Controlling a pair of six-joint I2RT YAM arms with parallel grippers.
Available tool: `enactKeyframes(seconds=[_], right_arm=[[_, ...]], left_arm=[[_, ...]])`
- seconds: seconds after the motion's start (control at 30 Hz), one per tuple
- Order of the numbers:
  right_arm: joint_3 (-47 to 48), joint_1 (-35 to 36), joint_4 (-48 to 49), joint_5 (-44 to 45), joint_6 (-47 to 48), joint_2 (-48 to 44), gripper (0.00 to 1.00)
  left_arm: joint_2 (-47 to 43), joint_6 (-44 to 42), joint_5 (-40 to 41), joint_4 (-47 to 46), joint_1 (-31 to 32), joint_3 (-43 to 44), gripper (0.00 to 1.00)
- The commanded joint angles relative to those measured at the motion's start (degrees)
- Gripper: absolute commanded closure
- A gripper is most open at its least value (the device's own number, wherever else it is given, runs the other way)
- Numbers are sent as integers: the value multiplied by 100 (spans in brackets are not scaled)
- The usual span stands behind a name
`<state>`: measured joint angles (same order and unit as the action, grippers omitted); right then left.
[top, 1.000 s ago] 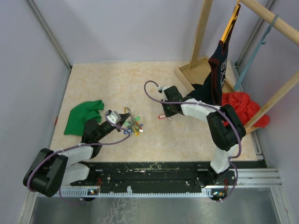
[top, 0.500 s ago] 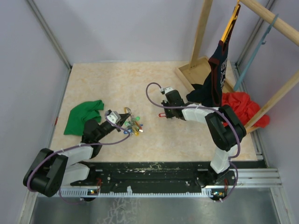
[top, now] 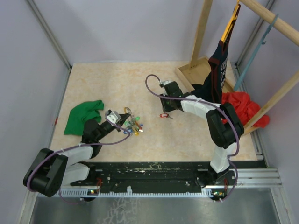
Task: Put the keys on the keyring
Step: Pick up the key from the center of the board.
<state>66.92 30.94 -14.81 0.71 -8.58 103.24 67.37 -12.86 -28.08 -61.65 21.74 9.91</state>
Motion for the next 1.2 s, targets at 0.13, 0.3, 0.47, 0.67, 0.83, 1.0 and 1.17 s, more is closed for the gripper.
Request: enactKeyframes(seconds=[0.13,0.3,0.47,0.67,0.83,1.0,1.17], right_arm=[[928,-284,-1099,-513,90,405,63],[1200,-384,-1420,-913,128,692,63],[1290,-404,-1585,-1010,180,794,65],[1236,-413,-1572,-1046,193,744,70],[1171,-426,-1429,-958,169,730,75],[1182,-430,-1354,-872,159,720,77],[1201,-431,-1318,-818,148,732,79]], left_arm=[[-76,38,-54,-243,-27,31,100],[-84,37,-53,-231,-23,28,100],[-62,29,-78,-218,-22,45,100],[-59,38,-83,-219,-25,46,100],[-83,33,-92,-200,-28,46,100],[-69,37,-91,-199,-20,53,100],[-36,43,-108,-208,-24,63,100]])
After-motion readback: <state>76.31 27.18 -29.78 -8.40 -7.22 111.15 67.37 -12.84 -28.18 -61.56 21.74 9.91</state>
